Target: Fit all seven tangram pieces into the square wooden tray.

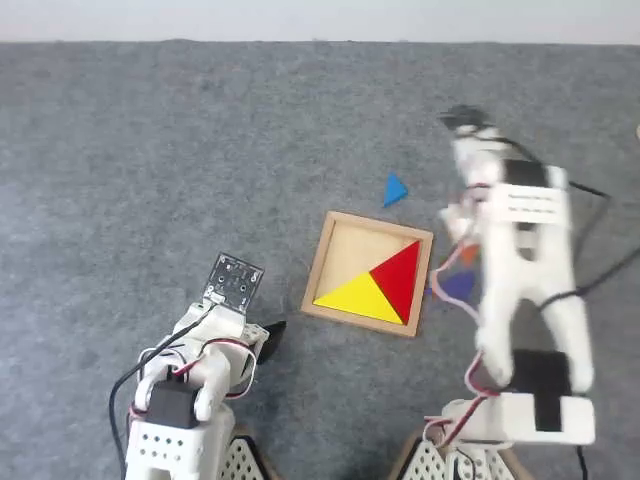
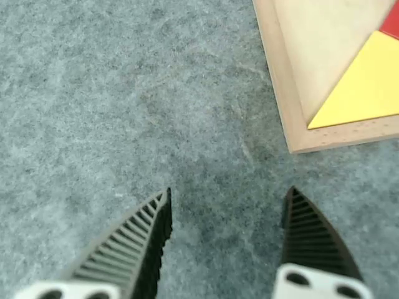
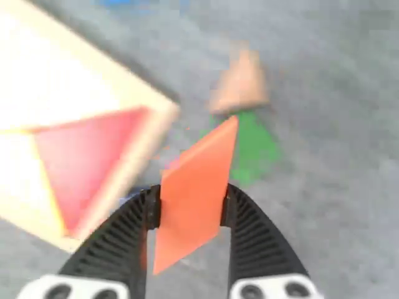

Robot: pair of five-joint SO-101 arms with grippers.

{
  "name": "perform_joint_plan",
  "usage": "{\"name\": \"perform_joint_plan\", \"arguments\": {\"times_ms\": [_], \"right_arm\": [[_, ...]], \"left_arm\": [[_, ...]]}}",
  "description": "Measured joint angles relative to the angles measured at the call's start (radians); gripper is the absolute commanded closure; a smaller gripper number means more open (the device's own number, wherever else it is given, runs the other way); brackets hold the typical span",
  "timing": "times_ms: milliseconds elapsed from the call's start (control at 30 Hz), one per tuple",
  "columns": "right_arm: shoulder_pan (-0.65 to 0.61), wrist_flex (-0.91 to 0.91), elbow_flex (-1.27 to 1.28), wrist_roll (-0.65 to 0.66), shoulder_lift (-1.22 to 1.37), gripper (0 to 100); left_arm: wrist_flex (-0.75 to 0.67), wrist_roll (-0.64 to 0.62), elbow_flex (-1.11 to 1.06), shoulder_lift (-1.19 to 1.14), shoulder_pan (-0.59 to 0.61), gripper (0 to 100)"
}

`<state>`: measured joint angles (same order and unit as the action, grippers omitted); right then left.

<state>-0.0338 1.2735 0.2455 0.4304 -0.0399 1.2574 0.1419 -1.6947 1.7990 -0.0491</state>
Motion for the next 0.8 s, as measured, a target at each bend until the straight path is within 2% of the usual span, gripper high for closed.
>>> {"name": "perform_joint_plan", "arguments": {"times_ms": [133,233,400,500,567,633,800], "right_arm": [[-0.175,0.003,-0.034,-0.071,0.037,99.0],[-0.258,0.003,-0.077,-0.006,0.114,99.0],[-0.288,0.003,-0.152,0.173,0.210,99.0],[-0.285,0.003,-0.186,0.178,0.259,99.0],[-0.285,0.003,-0.199,0.066,0.285,98.9],[-0.288,0.003,-0.204,-0.110,0.298,98.4],[-0.379,-0.012,-0.213,-0.683,0.299,97.6]], "left_arm": [[0.000,0.000,0.000,0.000,0.000,72],[0.000,0.000,0.000,0.000,0.000,72],[0.000,0.000,0.000,0.000,0.000,72],[0.000,0.000,0.000,0.000,0.000,72],[0.000,0.000,0.000,0.000,0.000,72],[0.000,0.000,0.000,0.000,0.000,72],[0.000,0.000,0.000,0.000,0.000,72]]}}
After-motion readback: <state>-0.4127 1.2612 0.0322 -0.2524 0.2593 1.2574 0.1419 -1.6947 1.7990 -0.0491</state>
